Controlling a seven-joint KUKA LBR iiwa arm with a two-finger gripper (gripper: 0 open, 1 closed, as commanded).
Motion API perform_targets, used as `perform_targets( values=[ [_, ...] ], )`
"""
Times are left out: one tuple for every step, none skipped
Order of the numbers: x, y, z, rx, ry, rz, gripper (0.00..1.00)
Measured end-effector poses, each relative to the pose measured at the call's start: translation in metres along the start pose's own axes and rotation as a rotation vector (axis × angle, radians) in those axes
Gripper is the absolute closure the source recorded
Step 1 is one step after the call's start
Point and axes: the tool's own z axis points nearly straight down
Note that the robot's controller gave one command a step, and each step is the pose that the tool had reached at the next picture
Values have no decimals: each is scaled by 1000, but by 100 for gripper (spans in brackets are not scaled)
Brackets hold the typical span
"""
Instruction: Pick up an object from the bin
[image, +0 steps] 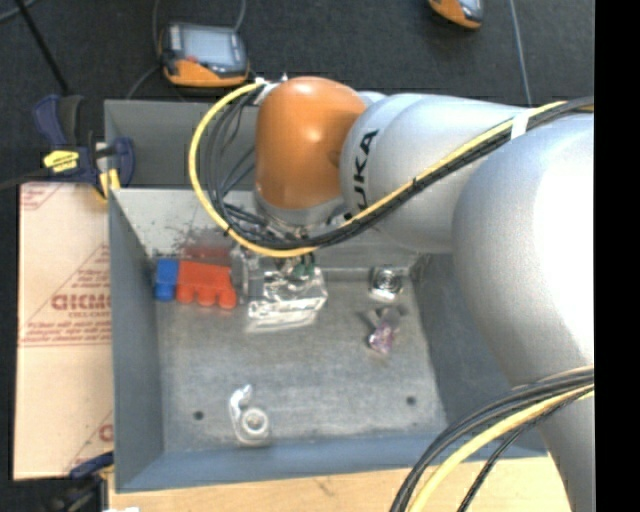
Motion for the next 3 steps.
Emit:
perform_targets(
  values=[
    [27,-11,-36,-2,-1,193,100],
    [69,16,-17,-1,3,135,100],
    [107,-11,-12,-1,2,508,100]
  ],
)
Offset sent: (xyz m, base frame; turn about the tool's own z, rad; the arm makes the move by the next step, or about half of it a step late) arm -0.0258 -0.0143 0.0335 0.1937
